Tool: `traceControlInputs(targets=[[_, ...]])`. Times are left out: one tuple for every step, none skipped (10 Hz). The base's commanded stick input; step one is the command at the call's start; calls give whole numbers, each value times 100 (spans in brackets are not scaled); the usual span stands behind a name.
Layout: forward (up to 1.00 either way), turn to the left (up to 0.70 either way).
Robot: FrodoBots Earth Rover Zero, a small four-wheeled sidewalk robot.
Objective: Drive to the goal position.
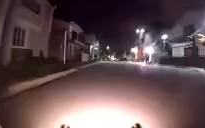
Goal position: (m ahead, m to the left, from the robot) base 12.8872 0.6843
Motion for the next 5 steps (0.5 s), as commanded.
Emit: traceControlInputs(targets=[[85, -34], [85, -9], [85, 0], [85, 0], [85, 0]])
